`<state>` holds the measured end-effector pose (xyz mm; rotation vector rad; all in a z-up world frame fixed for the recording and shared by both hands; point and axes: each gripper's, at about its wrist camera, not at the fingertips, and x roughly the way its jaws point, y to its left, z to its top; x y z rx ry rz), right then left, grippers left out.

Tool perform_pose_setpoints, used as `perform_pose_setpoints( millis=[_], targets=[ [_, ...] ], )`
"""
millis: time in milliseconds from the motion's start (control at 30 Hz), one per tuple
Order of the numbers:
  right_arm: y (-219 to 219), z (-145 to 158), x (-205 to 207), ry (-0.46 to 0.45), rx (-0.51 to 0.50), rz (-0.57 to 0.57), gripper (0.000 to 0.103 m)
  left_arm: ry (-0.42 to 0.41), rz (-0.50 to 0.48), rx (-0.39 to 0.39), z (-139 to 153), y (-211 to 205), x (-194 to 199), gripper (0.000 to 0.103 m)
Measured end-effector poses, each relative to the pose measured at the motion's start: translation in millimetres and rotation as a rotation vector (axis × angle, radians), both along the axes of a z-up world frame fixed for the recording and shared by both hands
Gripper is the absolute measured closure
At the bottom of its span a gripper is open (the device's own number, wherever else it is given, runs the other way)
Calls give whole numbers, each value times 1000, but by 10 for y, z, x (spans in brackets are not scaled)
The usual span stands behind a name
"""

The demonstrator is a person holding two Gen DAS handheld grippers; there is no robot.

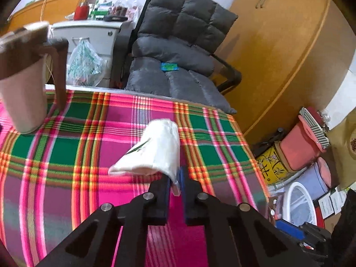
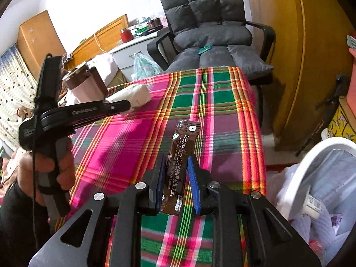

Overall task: Collect trash
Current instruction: 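Carry both packets over the white bin and open both tools to drop them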

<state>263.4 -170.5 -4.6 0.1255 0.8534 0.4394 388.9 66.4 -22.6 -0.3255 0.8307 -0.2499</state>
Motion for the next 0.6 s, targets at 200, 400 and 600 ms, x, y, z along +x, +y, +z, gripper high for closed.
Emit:
perform_pose_setpoints(
  millis=[200,400,600],
  targets=[
    [-87,131,-213,-37,-14,-9,80,-31,-2,8,242,-92,-430,95],
    [-170,227,-492,-61,-32,-9,80,-61,-28,19,442,-286,-963,95],
    [-261,301,-724,-80,-36,-10,80,-86,-68,9,557,-539,-1472,95]
  ],
)
